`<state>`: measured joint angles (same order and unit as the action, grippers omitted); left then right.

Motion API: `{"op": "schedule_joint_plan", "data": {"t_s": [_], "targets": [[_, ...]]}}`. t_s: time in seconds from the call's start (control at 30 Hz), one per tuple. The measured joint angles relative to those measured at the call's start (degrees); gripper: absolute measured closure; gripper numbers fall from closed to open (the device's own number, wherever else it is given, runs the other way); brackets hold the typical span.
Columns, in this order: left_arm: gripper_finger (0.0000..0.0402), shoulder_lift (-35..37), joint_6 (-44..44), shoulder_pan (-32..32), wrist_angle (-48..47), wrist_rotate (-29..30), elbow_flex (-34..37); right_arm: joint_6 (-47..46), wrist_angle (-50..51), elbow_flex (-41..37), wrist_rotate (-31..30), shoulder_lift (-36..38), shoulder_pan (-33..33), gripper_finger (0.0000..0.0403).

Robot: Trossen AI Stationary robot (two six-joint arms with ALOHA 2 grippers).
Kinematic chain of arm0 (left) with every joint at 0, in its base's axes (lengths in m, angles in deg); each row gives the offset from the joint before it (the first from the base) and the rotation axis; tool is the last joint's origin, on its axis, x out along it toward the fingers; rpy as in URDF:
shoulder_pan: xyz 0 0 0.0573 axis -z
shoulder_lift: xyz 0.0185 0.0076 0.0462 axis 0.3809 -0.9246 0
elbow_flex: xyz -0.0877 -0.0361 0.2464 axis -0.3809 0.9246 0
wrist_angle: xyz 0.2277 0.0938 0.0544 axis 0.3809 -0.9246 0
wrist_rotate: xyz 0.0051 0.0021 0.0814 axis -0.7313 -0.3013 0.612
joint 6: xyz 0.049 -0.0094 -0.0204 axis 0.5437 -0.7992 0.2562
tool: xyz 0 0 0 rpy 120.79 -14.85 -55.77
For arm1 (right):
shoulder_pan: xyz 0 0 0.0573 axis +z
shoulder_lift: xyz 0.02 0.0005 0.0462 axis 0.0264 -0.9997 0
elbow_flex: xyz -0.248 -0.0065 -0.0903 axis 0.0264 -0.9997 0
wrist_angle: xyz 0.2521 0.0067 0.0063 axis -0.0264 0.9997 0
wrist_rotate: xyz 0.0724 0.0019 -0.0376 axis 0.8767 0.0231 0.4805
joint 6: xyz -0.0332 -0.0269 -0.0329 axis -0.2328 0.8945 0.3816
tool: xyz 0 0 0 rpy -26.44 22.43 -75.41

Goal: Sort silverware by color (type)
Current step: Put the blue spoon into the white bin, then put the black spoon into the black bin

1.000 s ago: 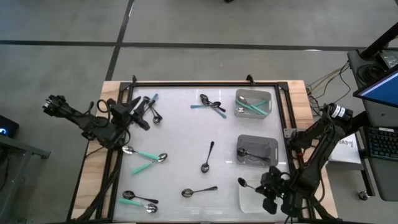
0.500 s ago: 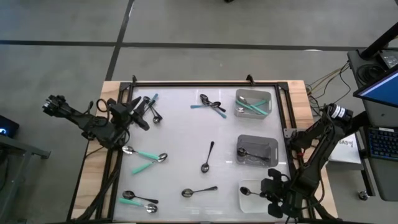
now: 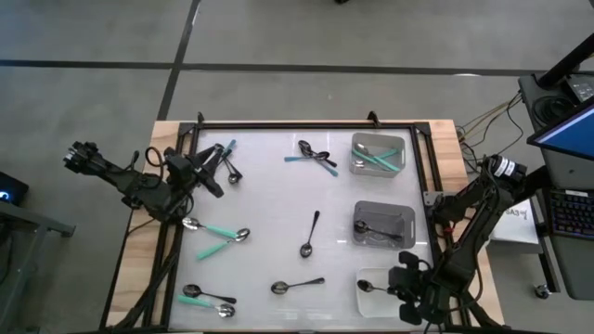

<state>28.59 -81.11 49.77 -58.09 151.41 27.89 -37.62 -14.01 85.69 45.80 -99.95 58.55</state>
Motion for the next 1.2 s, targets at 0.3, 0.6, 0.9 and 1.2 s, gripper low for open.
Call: {"op": "schedule_joint_plan", "data": {"t_s": [0.3, 0.6, 0.9, 1.2], "targets": [[0.0312, 0.0, -1.1, 0.0, 0.0, 0.0, 0.0, 1.5, 0.0, 0.0, 0.9, 0.0, 0.0, 0.0263], [0.0312, -0.2, -2.9, 0.0, 0.0, -8.3, 0.0, 0.9, 0.2, 0.0, 1.2, 0.0, -4.7, 0.0266], [0.0312, -2.9, -13.4, 0.0, -5.4, -34.0, 0.0, 13.0, 0.8, 7.0, 5.4, 0.0, -16.0, 0.0279], [0.0312, -8.6, -23.1, 0.1, -16.7, -35.9, 0.0, 28.7, 0.4, 17.8, 0.5, -8.7, -23.4, 0.0278]]}}
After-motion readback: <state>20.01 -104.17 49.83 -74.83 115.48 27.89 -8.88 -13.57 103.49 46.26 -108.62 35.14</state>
